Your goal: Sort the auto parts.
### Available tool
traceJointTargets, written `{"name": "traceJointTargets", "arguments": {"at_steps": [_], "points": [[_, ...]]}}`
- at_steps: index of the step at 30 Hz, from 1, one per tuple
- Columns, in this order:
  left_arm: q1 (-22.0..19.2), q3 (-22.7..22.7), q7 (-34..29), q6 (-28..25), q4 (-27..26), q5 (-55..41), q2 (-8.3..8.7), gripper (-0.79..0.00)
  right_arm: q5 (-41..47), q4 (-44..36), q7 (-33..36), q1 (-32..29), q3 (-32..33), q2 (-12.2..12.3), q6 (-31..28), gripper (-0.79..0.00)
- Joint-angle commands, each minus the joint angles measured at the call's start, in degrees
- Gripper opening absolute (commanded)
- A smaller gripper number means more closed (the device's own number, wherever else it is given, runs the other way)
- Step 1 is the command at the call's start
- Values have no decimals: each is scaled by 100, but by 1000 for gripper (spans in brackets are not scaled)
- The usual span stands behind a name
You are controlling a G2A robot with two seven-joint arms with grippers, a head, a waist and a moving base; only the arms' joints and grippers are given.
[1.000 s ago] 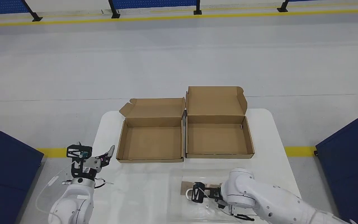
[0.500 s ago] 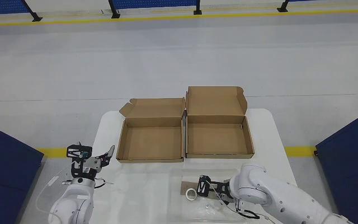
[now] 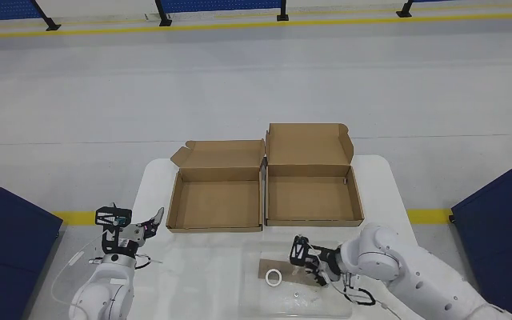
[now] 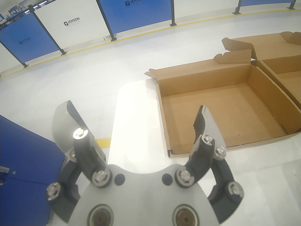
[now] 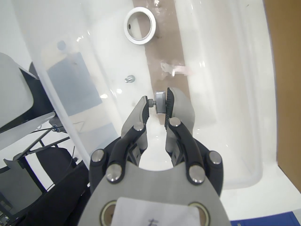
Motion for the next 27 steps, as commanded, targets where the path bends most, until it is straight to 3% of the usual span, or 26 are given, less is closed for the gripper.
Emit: {"name": "traceJointTargets", "arguments": {"at_steps": [1,9,20,27], "points": [[0,0,0,0,0,0,0,0,301,81,-157,-117,210,62,-247,-785],[0,0,0,0,0,0,0,0,1299,390,-472,-518,804,262,-1194,-785],[0,0,0,0,0,0,0,0,1458,471,-671,-573,799,252,-1224,-785],[0,0,0,0,0,0,0,0,3092,1280,-1054,-583,1011,305,-2461,-785]]}}
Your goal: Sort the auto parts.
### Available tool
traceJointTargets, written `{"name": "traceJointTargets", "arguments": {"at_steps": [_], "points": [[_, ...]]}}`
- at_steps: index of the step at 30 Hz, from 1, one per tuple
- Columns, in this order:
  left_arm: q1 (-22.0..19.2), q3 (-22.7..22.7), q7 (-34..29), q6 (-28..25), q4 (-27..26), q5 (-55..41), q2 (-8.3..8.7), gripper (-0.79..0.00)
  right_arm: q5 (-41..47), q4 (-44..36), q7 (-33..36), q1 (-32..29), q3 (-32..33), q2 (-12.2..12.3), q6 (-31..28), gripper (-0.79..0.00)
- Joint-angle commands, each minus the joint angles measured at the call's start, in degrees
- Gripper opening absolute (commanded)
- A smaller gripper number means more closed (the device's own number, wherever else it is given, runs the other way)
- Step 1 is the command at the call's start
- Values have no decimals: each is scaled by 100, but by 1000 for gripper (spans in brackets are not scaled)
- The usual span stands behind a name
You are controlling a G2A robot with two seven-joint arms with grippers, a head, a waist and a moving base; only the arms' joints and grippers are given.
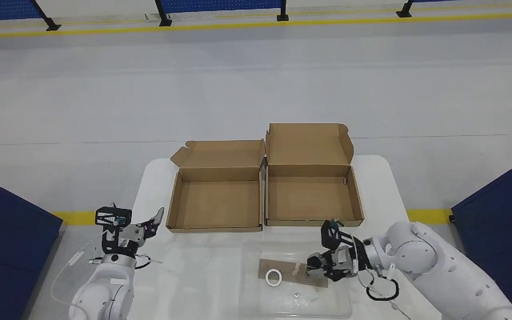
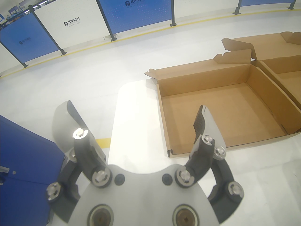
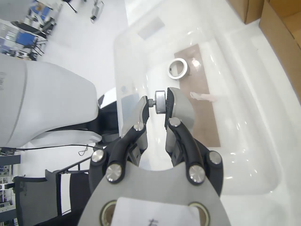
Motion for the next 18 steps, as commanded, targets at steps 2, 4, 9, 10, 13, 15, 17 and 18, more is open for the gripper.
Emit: {"name": "traceJointTargets", "arguments": {"at_steps": [2,4,9,10,13,15,17,18], "points": [[0,0,0,0,0,0,0,0,558,157,-210,-6,-25,44,-322,-785],[0,0,0,0,0,0,0,0,854,199,-398,-13,-132,89,-511,-785],[0,0,0,0,0,0,0,0,1211,151,-577,82,-411,172,-690,-785],[0,0,0,0,0,0,0,0,1211,151,-577,82,-411,172,-690,-785],[0,0,0,0,0,0,0,0,1211,151,-577,82,-411,172,-690,-785],[0,0,0,0,0,0,0,0,1211,151,-577,82,-411,172,-690,-785],[0,0,0,0,0,0,0,0,1211,151,-577,82,-411,172,-690,-785],[0,0,0,0,0,0,0,0,1211,151,-577,82,-411,172,-690,-785]]}}
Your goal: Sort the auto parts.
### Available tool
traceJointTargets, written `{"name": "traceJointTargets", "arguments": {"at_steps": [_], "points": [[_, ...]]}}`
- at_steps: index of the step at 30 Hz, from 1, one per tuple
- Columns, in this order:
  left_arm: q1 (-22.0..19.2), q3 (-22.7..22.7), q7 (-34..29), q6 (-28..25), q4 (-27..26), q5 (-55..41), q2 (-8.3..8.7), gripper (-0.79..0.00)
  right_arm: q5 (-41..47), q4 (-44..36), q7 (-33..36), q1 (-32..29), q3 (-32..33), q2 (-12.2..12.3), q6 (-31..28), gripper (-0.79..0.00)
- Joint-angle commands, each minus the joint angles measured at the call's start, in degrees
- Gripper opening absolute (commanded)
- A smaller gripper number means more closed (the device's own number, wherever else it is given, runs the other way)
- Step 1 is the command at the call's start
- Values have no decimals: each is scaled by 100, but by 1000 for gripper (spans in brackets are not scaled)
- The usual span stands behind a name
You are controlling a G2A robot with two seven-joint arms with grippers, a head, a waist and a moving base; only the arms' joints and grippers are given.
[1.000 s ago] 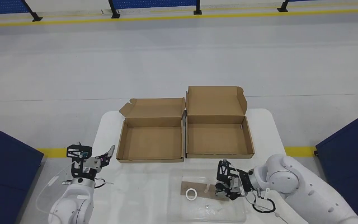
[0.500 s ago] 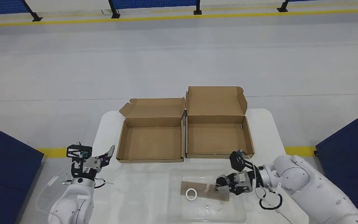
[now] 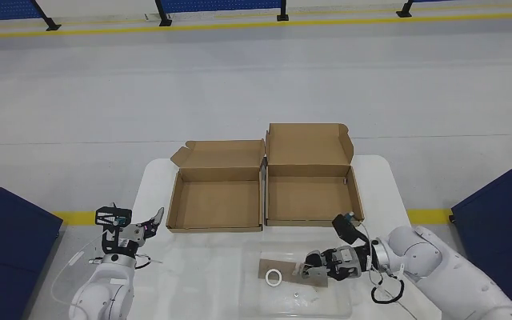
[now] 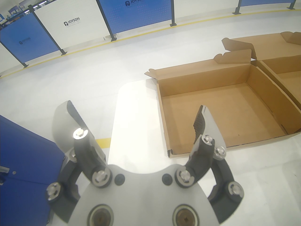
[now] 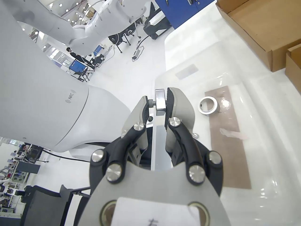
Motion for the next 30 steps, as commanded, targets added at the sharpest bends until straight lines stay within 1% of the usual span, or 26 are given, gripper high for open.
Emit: {"name": "traceJointTargets", "arguments": {"at_steps": [1,3,5,9,14,19,24,30], "points": [[0,0,0,0,0,0,0,0,-3,-9,-28,2,7,-2,26,-785],[0,0,0,0,0,0,0,0,-44,-75,-143,-3,66,-4,78,-785],[0,0,0,0,0,0,0,0,276,-78,-228,-49,124,15,0,-785],[0,0,0,0,0,0,0,0,1471,-225,0,-131,283,109,0,-785],[0,0,0,0,0,0,0,0,2767,-594,0,-337,476,289,0,-785],[0,0,0,0,0,0,0,0,3626,-1024,2,-491,723,464,0,-785],[0,0,0,0,0,0,0,0,4077,-1423,2,-546,814,605,0,-785],[0,0,0,0,0,0,0,0,4077,-1423,2,-546,814,605,0,-785]]}}
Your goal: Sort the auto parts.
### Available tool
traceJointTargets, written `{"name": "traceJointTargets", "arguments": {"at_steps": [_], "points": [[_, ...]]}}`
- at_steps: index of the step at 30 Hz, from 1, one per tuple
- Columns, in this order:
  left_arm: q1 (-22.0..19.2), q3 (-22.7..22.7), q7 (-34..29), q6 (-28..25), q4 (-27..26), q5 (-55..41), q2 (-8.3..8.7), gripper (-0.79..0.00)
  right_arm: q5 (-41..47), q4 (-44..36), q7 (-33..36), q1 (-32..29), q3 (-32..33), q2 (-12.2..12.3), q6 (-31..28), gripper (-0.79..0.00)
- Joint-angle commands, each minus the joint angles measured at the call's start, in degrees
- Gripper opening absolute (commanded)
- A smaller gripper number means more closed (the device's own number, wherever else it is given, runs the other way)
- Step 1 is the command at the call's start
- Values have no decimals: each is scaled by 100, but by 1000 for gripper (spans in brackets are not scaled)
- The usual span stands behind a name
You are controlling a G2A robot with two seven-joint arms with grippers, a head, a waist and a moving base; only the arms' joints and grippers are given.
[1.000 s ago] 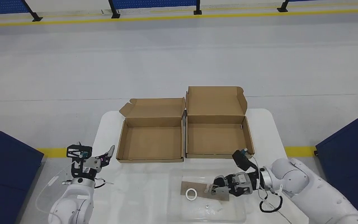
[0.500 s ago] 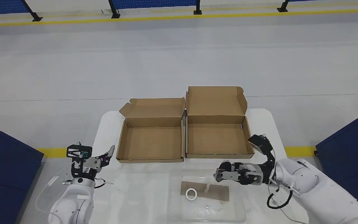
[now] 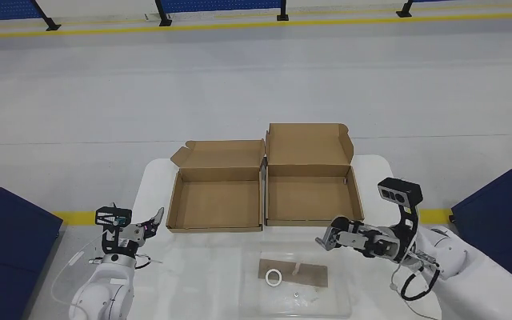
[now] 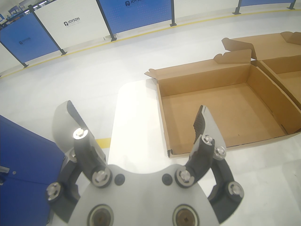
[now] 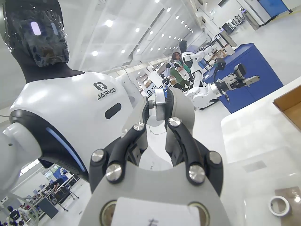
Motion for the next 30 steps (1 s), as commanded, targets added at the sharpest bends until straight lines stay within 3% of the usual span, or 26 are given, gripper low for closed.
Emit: {"name": "traceJointTargets", "arguments": {"at_steps": [1,7,9,17,22,30], "points": [[0,0,0,0,0,0,0,0,0,0,0,0,0,0,0,-785],[0,0,0,0,0,0,0,0,454,-257,-120,-45,-3,-50,75,-785],[0,0,0,0,0,0,0,0,1028,-361,71,-47,-14,-68,74,-785],[0,0,0,0,0,0,0,0,2702,-773,997,79,250,-194,999,-785],[0,0,0,0,0,0,0,0,2851,-647,1562,89,502,-370,1563,-785],[0,0,0,0,0,0,0,0,2851,-647,1562,89,502,-370,1563,-785]]}}
